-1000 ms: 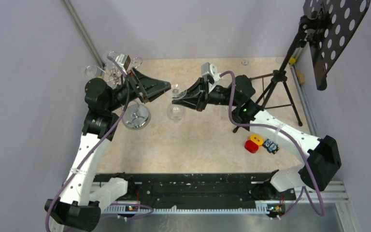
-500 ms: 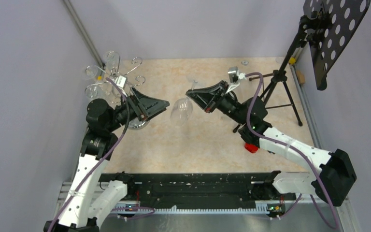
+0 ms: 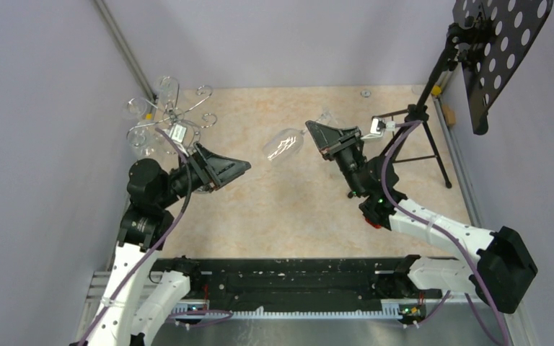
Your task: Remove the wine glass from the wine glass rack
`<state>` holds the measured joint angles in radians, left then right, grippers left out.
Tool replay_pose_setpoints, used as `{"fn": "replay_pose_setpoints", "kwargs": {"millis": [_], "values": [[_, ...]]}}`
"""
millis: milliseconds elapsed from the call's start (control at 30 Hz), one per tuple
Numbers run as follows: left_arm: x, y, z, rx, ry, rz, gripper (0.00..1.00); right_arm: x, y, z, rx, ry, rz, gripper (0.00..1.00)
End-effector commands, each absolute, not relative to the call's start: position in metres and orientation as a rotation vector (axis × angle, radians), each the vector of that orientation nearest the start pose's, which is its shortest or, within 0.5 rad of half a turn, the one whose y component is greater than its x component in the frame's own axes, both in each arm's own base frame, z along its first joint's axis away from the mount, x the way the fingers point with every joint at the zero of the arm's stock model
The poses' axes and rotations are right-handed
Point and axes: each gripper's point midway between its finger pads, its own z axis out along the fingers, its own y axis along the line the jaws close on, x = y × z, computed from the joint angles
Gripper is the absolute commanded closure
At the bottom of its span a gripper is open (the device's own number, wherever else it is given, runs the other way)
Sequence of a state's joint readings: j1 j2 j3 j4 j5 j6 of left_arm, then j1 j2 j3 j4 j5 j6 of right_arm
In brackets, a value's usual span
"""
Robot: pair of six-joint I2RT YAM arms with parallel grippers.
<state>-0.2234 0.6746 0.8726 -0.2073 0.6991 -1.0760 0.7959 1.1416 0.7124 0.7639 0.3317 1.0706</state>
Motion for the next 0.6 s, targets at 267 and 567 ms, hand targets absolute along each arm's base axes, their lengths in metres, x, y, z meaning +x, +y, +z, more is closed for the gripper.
{"fn": "replay_pose_setpoints", "kwargs": {"millis": [267,567], "values": [[0.208,-0.190,0.399,-0.191,1.630,-1.613,0.27,0.296,0.287,0.408,0.702,1.133,1.648,1.00],[0.227,-0.190,0.386,-0.307,1.675,-1.573,0.29,0.291,0.300,0.415,0.687,1.096,1.751,1.00]]}}
